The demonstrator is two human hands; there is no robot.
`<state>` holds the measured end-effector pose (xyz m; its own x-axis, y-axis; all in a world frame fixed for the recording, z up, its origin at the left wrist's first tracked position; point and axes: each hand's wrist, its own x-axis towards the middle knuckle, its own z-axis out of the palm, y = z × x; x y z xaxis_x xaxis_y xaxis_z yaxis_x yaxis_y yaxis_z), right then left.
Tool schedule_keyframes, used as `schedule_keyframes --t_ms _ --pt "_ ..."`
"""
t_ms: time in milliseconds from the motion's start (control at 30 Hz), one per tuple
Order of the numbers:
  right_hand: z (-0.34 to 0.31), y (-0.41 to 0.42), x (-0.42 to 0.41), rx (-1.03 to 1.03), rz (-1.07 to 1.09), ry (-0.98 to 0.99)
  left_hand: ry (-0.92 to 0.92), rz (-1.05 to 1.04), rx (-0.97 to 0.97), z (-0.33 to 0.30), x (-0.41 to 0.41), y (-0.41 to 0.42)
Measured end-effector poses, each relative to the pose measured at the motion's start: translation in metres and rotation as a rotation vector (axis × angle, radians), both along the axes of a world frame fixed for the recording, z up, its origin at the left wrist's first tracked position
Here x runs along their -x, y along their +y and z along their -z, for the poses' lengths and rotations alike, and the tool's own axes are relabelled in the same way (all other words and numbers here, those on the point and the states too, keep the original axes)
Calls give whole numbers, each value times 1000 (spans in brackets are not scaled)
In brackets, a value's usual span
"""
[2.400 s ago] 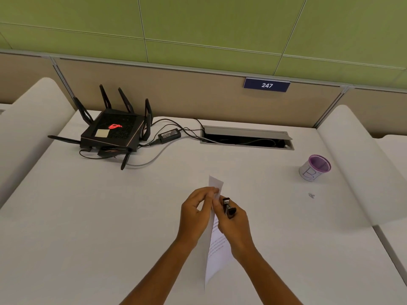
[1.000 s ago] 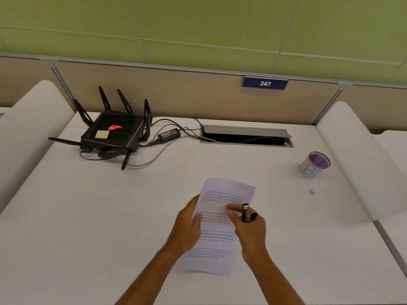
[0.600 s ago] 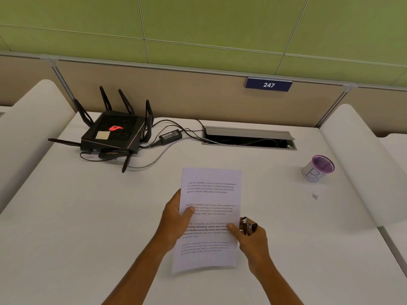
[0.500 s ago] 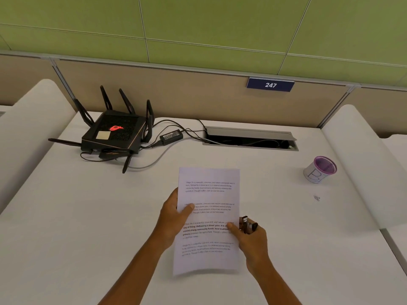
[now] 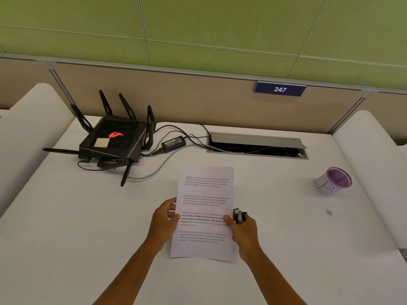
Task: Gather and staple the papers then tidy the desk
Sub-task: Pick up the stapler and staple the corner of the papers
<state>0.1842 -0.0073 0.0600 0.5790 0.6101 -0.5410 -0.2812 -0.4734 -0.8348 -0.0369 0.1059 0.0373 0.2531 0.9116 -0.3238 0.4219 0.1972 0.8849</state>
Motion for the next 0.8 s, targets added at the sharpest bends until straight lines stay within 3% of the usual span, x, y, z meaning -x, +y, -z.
schedule_keyframes --t_ms 500,800 --pt "36 126 -41 93 -127 -209 133 43 -86 21 -28 104" --pt "58 148 -44 216 -229 -408 217 41 -134 35 -29 134"
